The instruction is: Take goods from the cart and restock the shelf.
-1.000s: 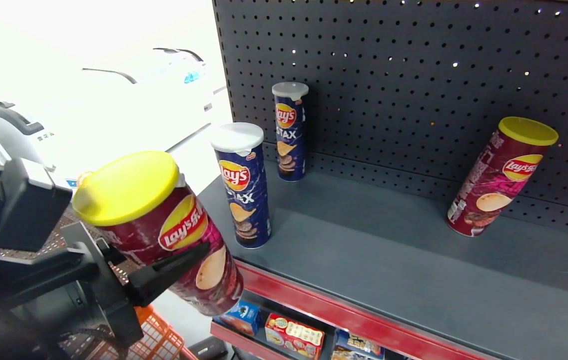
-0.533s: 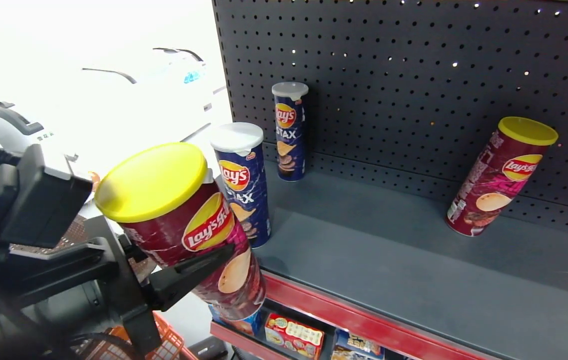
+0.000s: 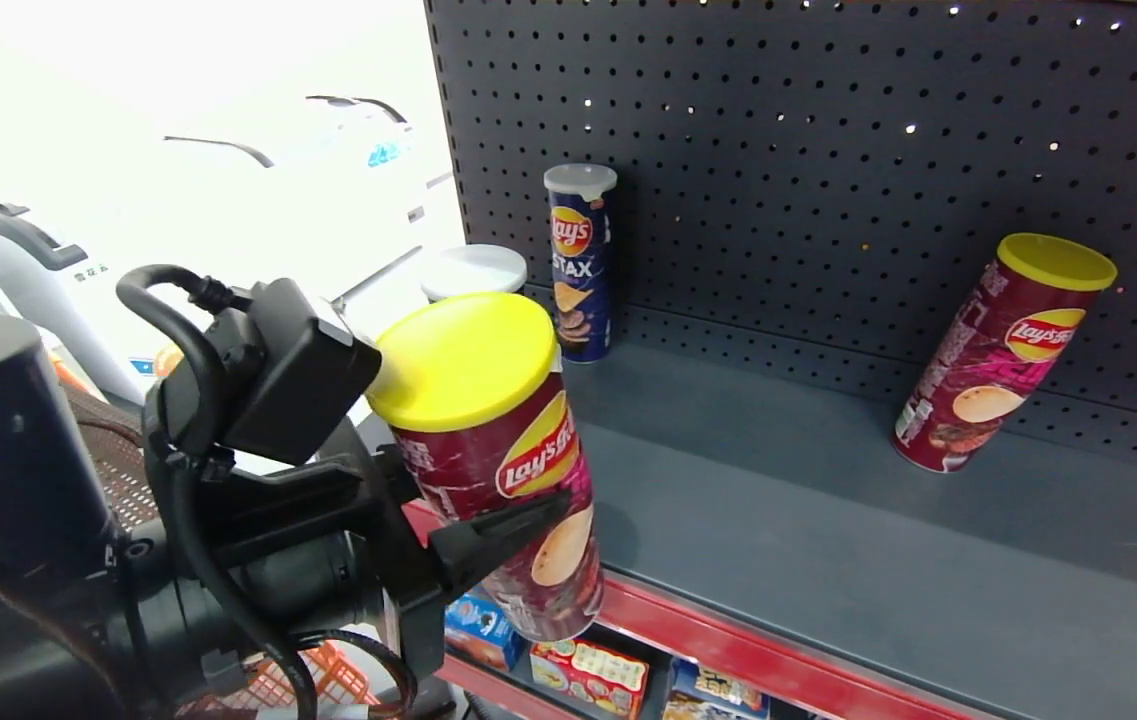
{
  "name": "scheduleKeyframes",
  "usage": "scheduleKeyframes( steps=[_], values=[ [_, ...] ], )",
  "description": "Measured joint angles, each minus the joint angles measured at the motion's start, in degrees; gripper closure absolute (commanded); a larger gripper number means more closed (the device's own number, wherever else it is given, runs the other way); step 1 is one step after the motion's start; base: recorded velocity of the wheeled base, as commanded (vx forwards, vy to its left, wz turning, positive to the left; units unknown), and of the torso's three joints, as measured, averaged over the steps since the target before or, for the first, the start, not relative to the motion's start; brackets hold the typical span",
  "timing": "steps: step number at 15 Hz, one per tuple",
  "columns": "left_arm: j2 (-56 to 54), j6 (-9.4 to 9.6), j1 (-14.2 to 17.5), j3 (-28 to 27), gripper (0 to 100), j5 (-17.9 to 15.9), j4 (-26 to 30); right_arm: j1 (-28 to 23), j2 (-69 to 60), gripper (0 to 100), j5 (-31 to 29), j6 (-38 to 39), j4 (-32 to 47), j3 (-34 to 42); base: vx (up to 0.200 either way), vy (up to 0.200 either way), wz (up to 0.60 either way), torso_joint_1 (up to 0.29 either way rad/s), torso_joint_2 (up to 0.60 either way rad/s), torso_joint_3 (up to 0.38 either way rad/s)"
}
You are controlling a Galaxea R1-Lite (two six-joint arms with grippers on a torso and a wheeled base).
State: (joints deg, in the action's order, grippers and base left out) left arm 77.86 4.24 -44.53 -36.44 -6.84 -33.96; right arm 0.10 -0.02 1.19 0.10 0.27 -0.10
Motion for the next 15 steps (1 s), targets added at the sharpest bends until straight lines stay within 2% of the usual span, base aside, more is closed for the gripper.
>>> scheduleKeyframes(
  steps=[4,15],
  values=[
    [0.61,0.1,-0.94,0.45,100,-0.24,0.09,-0.07,0.0,0,0.0,0.0,0.0,0.0,0.0,0.0,0.0,0.0,0.0,0.0],
    [6.18,0.07,-0.65,-5.84,100,-0.82,0.06,-0.02,0.0,0,0.0,-0.05,0.0,0.0,0.0,0.0,0.0,0.0,0.0,0.0]
  ],
)
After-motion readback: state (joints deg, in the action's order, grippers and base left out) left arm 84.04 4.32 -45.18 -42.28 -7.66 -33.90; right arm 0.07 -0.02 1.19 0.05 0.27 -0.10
